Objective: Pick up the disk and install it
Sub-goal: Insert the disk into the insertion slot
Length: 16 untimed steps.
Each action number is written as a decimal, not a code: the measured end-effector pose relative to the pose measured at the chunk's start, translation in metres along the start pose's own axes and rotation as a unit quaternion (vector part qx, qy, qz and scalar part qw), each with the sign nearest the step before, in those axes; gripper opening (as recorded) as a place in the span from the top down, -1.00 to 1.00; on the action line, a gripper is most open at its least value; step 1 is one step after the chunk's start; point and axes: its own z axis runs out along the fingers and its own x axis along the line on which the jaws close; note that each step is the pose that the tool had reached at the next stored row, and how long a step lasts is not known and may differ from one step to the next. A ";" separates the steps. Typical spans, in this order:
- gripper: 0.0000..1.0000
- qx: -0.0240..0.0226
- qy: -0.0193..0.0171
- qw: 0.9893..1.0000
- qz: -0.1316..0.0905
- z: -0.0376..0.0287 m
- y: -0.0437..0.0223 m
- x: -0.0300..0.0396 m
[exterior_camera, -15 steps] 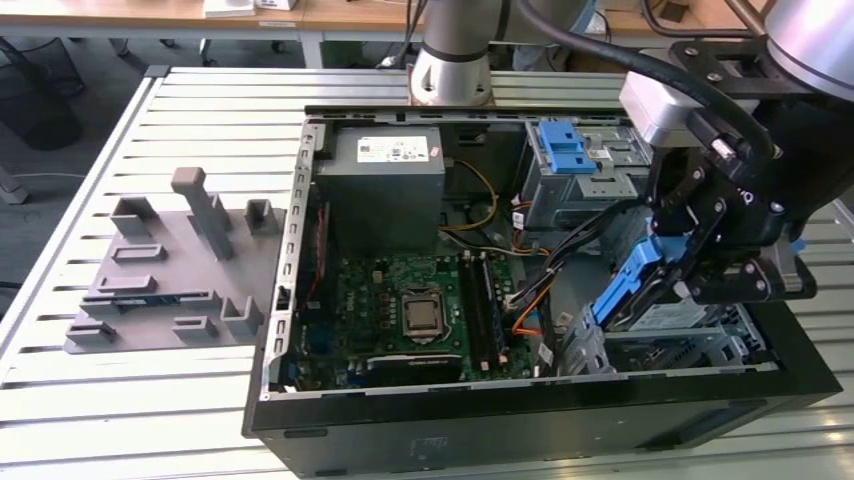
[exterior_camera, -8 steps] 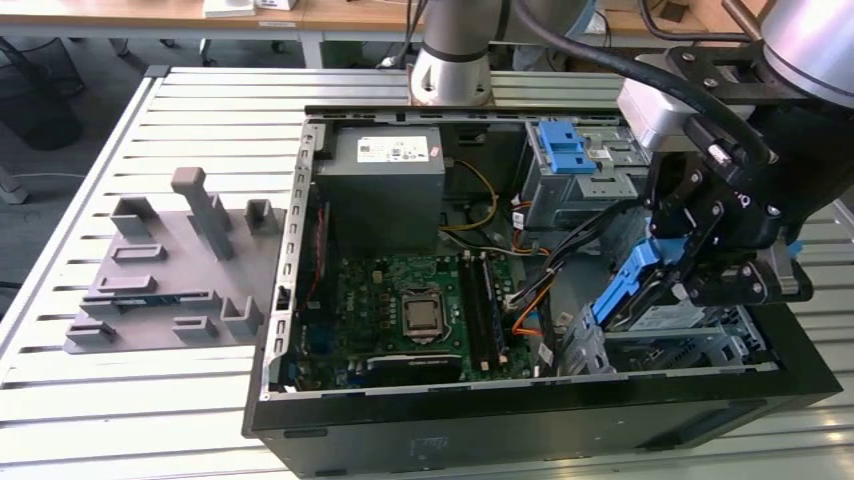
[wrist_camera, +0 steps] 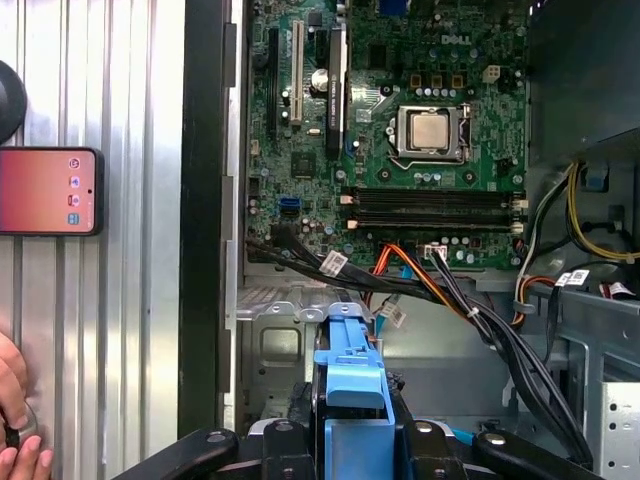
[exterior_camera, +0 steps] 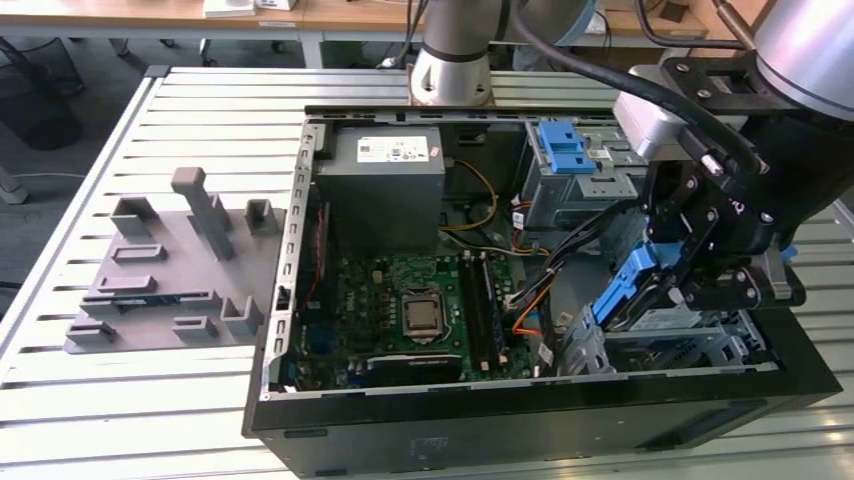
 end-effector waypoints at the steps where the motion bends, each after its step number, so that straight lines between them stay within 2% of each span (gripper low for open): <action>1: 0.27 0.000 0.000 1.000 0.000 0.0008 0.0000 0.0000; 16: 0.27 0.000 0.000 1.000 0.000 0.0127 -0.0001 0.0002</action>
